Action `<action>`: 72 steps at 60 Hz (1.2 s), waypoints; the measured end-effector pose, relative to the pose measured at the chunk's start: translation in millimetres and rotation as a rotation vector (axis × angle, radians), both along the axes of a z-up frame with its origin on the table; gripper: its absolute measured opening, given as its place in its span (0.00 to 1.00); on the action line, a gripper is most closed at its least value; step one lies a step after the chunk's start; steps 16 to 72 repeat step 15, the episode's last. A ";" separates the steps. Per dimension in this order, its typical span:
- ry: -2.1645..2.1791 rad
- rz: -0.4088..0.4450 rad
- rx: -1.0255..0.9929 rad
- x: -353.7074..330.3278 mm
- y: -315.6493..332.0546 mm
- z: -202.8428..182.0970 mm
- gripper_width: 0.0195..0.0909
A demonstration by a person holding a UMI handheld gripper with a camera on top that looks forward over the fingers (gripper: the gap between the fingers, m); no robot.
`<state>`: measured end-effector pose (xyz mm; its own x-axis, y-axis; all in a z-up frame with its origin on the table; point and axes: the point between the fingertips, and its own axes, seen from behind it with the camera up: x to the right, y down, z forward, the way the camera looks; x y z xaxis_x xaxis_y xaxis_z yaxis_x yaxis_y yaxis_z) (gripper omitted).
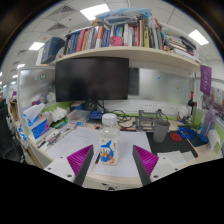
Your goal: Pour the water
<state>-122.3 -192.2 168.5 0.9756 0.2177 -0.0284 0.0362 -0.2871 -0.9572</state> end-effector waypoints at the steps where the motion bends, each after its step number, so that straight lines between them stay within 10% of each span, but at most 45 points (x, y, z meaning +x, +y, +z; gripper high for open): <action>1: -0.003 0.005 0.000 -0.1 0.0 -0.1 0.86; 72: -0.015 -0.017 -0.001 47.5 -2.0 20.0 0.85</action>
